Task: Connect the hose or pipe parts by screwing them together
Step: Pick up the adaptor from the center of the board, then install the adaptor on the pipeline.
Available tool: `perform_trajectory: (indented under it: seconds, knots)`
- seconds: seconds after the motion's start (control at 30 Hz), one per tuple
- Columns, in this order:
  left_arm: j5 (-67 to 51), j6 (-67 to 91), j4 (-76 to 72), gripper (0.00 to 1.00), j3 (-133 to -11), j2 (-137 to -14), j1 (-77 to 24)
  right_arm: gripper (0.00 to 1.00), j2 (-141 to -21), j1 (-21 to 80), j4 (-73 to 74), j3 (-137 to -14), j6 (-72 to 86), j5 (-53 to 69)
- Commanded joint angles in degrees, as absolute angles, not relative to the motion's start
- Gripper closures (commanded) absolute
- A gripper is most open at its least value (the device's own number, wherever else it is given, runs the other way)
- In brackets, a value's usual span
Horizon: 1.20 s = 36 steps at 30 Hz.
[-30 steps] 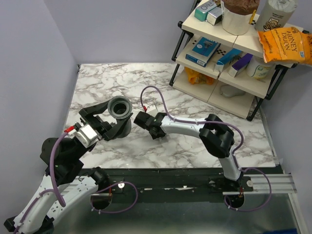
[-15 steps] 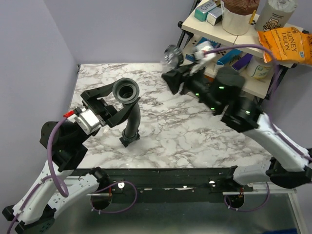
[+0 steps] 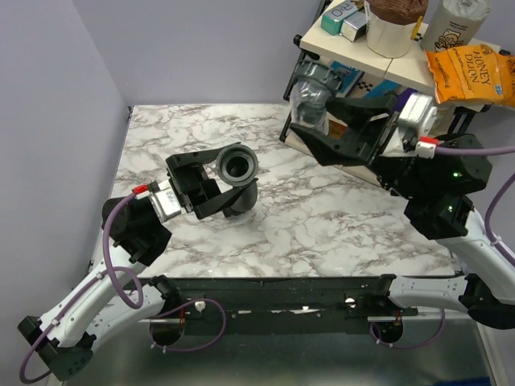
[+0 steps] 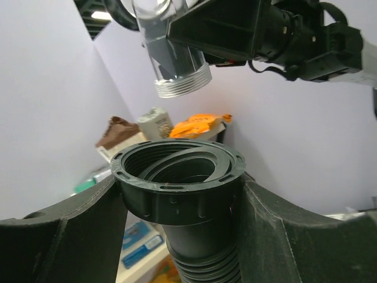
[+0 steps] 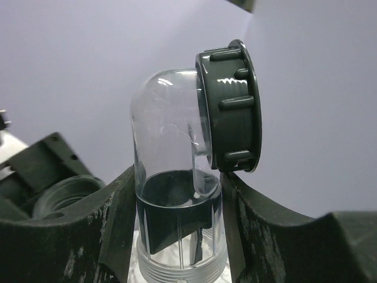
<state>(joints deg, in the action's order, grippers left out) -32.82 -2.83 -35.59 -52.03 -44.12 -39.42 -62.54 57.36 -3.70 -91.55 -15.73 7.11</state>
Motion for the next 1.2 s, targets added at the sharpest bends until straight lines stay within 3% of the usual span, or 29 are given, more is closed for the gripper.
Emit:
perform_trajectory:
  seconds: [0.0, 0.17, 0.37, 0.7, 1.17]
  knots:
    - [-33.5, 4.9, -50.1, 1.0, -48.4, -46.1, -41.0, 0.99, -61.8, 57.5, -10.7, -88.2, -17.4, 25.6]
    - [-28.0, 13.4, -44.6, 1.0, -49.6, -47.0, -41.8, 0.99, -62.2, 57.5, -13.8, -87.0, -15.1, 34.3]
    - [-15.6, 28.1, -32.5, 1.0, -51.5, -47.3, -41.8, 0.99, -64.2, 57.6, -16.3, -87.4, -11.5, 35.7]
    - [-21.1, 30.3, -34.6, 1.0, -49.0, -46.4, -42.4, 0.99, -70.5, 55.9, -23.5, -88.6, -4.7, 36.8]
    - [-28.8, 19.6, -47.2, 1.0, -46.3, -44.6, -44.2, 0.99, -76.6, 55.1, -24.8, -96.2, 8.2, 43.3]
